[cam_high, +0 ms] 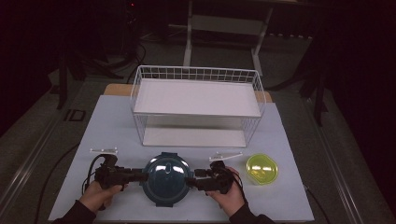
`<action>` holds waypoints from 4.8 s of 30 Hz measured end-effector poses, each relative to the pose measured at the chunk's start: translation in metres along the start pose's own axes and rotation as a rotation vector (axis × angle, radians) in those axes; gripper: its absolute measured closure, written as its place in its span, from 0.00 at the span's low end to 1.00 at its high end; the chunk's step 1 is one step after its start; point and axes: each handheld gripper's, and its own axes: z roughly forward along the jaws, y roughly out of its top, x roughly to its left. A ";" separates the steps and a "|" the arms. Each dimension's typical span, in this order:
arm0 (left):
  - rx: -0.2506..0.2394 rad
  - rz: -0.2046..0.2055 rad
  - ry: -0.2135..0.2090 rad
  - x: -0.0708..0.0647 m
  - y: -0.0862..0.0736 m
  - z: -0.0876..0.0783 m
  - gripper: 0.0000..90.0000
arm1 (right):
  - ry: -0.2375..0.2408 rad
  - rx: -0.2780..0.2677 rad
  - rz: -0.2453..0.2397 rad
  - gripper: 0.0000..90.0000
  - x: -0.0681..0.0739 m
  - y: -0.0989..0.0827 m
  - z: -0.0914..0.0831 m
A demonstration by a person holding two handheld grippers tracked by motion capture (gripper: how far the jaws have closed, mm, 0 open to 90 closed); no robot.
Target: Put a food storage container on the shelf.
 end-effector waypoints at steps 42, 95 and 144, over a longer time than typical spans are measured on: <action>-0.028 -0.035 0.037 -0.017 -0.014 -0.004 0.62 | 0.100 0.001 0.136 0.62 -0.002 -0.004 -0.001; -0.079 0.076 -0.031 -0.088 0.090 0.000 0.64 | 0.048 -0.189 0.103 0.63 0.012 0.070 -0.102; -0.196 0.024 -0.056 -0.067 0.240 0.026 0.62 | 0.011 -0.299 0.250 0.63 -0.049 0.190 -0.145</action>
